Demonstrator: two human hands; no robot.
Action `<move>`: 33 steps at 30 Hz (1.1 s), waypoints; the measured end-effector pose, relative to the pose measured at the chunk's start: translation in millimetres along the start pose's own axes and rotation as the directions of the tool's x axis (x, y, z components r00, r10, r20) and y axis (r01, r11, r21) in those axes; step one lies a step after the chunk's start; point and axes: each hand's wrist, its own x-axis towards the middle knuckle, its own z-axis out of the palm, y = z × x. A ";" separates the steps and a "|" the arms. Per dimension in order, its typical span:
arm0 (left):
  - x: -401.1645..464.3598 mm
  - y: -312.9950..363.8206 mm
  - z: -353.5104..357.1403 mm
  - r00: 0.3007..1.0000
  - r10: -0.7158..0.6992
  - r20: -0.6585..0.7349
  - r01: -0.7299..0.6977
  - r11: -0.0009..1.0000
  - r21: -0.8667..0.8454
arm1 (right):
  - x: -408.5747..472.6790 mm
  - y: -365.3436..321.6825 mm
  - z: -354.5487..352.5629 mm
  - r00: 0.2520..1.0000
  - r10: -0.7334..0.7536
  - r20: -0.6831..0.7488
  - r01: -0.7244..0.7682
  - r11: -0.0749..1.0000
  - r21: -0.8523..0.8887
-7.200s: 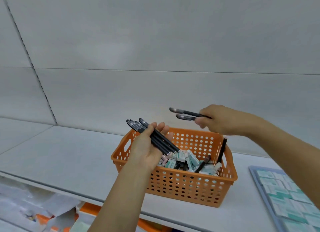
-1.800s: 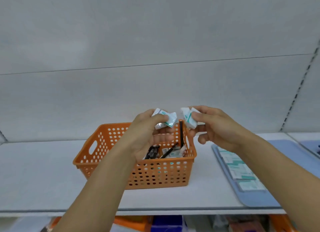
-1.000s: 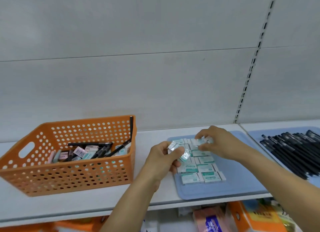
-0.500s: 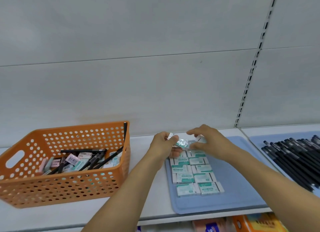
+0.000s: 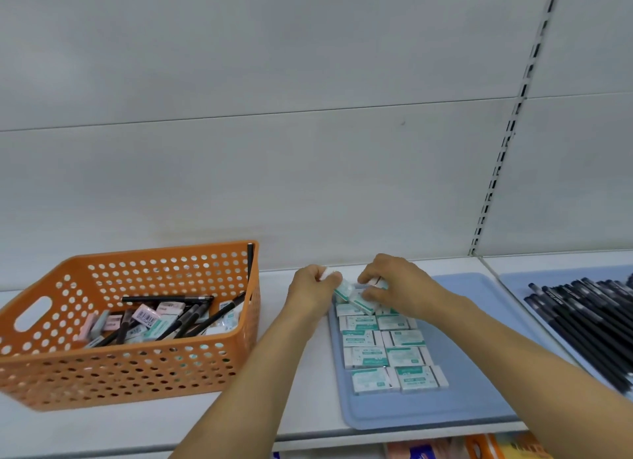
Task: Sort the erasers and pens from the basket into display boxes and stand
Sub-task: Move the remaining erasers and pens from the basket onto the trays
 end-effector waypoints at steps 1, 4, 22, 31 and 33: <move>-1.3 -1.0 -2.1 0.998 0.044 -0.033 -0.042 0.997 0.061 | -2.2 2.8 -1.5 0.999 0.017 -0.031 -0.016 0.999 0.033; -9.9 -0.4 -8.0 0.996 0.077 -0.054 -0.076 0.997 0.018 | -13.3 10.5 -13.2 0.991 0.053 -0.122 -0.037 0.991 0.126; 19.9 8.5 -1.0 0.799 0.258 0.543 -0.599 0.416 0.684 | -10.3 35.2 -15.4 0.997 0.025 0.071 -0.022 0.999 -0.049; 26.9 -9.8 -2.7 0.850 0.336 0.406 -0.526 0.497 0.690 | -8.7 30.0 -10.3 0.992 -0.025 0.127 0.029 0.999 -0.030; 22.9 -7.6 -4.5 0.849 0.352 0.394 -0.526 0.497 0.690 | -14.0 28.6 -11.9 0.995 -0.022 0.100 0.023 1.000 -0.010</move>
